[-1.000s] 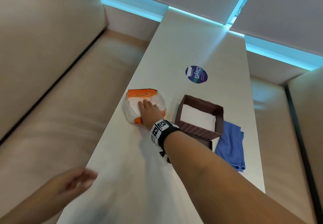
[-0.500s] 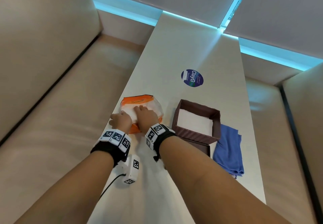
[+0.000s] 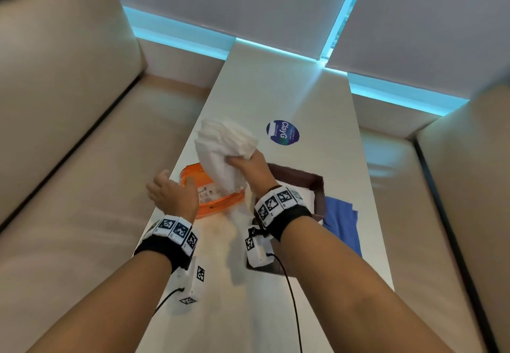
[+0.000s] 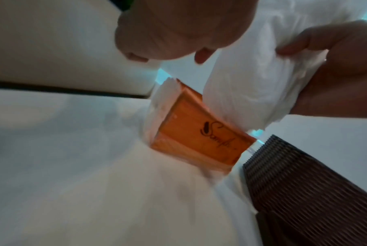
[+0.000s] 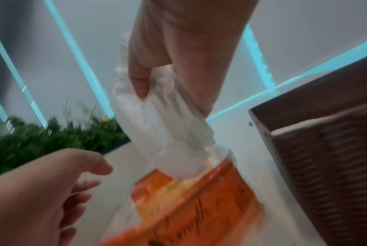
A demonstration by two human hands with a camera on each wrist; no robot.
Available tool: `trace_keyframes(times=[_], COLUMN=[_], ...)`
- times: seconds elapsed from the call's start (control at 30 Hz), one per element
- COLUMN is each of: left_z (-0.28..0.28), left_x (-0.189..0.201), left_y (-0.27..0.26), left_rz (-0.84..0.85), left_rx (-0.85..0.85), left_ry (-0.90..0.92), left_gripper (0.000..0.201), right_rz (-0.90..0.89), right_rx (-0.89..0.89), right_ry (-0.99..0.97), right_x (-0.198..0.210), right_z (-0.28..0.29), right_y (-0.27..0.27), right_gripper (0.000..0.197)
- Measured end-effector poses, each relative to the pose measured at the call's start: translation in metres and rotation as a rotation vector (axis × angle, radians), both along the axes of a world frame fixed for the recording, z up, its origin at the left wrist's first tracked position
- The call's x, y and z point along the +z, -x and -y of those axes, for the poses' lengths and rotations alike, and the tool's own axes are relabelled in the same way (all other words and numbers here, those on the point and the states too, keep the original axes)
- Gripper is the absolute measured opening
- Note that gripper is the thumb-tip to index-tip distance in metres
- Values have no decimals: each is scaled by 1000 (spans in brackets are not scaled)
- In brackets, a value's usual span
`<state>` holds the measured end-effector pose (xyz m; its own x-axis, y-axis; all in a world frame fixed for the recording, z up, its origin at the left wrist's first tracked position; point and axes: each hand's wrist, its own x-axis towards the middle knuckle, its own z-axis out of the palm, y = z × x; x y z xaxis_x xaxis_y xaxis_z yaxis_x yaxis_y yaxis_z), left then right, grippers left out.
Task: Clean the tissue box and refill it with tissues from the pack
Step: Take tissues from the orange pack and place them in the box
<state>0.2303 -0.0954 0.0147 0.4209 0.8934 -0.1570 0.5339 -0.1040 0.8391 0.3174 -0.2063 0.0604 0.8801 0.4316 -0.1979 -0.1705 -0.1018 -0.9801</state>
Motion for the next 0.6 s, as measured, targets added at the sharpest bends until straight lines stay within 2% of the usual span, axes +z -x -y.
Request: trace_keyframes(times=[0.03,0.07,0.1,0.17,0.23,0.27,0.33,0.43,0.53,0.6], left_z=[4,10,15,26,37,43,55,70,75,74], left_x=[4,9,14,29,42,43,42,38,30,27], left_y=[-1,-2,-4,-6,-4,-3,0,5,6,7], left_rz=[161,296,413,575,604,626,703,728,714,696], left_rx=[-36,-102,-165,-287,-392,-436,-502,-523,-563,-579], left_ry=[0,82,243,706,1113,1231,1342,1450,1448,1411], left_gripper=[54,53,52,54,62,67,77,103,105,106], right_rz=[-77,-130,-162,-198,-218,-225,-226,-219,-196,-197], right_rx=[-26,-33,-15,34,44,32,-6,-1,-24,-74], right_ry=[-105,-192,-273,-411,-508,-536,-573,-595,-502,-433], right_x=[4,8,12,24,28,28,28,25,26,25], right_z=[6,13,20,32,43,47,57,76,97,113], right_y=[-1,-1,-1,3,10,15,24,38,49,51], right_gripper=[51,47,41,37,42,47,49,44,45,54])
